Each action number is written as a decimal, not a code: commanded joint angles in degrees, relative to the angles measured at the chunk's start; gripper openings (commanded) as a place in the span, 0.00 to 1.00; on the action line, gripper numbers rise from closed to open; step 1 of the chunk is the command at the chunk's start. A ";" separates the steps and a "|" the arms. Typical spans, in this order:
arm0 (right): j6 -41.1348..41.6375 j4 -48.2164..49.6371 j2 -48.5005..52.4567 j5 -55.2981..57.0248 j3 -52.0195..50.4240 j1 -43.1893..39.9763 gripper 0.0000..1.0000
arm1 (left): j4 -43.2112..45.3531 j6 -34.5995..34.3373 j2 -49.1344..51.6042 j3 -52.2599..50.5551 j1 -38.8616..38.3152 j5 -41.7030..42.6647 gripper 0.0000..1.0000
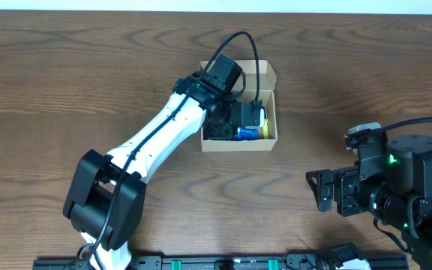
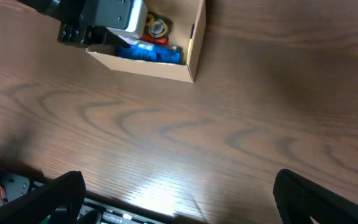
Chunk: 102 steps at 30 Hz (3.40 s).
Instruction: Pack container
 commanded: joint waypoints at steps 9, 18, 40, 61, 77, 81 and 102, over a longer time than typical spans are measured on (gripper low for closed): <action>-0.79 -0.07 -0.02 -0.24 0.07 0.37 0.99 | -0.72 -21.84 -15.63 0.11 0.81 -3.50 0.31; -0.79 -0.07 -0.02 -0.24 0.07 0.37 0.99 | -4.44 -38.32 -26.01 0.11 6.14 -8.98 0.06; -0.72 5.16 0.42 -3.65 -0.07 0.37 0.81 | -12.76 -49.40 -21.81 0.09 28.57 10.95 0.06; 17.51 29.64 25.42 12.00 -17.14 -1.22 0.01 | -11.23 -49.40 -20.02 0.09 31.15 10.51 0.06; 17.92 51.98 48.17 3.76 -17.14 -2.03 0.01 | -11.04 -49.37 -20.02 0.09 31.76 10.49 0.06; 17.92 54.36 50.34 -0.37 -17.14 -1.81 0.01 | -10.82 -49.31 -20.02 0.09 31.76 10.49 0.06; 16.81 65.81 50.82 2.91 -17.14 -1.92 0.01 | -10.29 -49.18 -20.00 0.09 31.76 10.29 0.06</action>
